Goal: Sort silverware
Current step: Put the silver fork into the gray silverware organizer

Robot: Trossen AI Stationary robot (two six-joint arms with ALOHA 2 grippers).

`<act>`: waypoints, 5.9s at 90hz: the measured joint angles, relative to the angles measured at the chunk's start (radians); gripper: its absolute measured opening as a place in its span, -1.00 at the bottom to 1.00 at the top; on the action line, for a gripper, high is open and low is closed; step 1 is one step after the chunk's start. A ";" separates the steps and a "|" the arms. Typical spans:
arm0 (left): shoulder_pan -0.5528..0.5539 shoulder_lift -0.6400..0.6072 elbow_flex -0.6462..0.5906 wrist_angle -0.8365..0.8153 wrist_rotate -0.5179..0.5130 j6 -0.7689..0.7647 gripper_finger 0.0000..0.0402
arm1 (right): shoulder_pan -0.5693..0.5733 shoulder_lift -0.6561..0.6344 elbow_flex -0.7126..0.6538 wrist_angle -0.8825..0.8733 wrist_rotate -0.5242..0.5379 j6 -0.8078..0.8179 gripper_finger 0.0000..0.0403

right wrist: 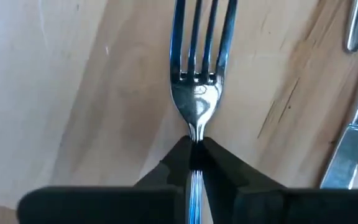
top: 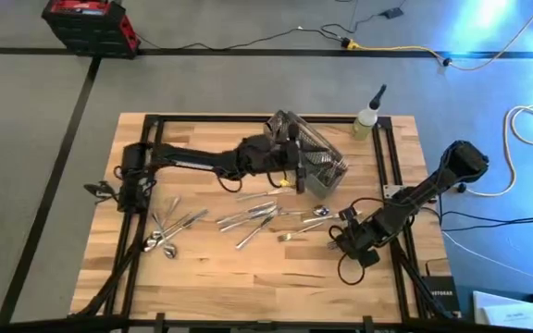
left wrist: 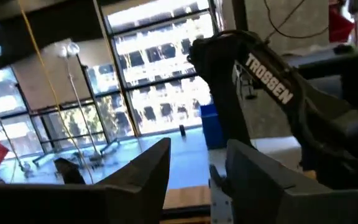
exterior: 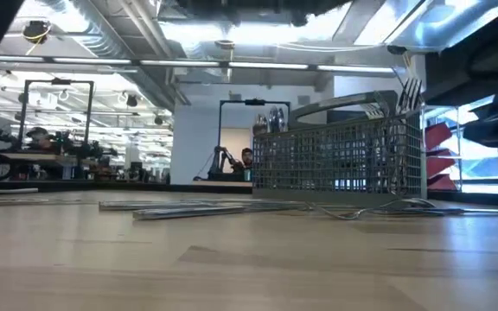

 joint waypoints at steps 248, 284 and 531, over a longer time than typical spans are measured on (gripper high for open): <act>-0.241 0.197 -0.253 -0.158 -0.144 -0.421 -0.29 | -0.188 -0.555 -0.049 0.785 0.905 -0.516 0.11; -0.274 0.247 -0.124 -0.415 -0.224 -0.536 -0.28 | -0.131 -0.555 -0.041 0.785 0.974 -0.516 0.11; -0.491 0.007 -0.126 -0.736 -0.910 1.245 -1.00 | -0.278 0.095 0.306 0.496 0.291 0.259 -0.26</act>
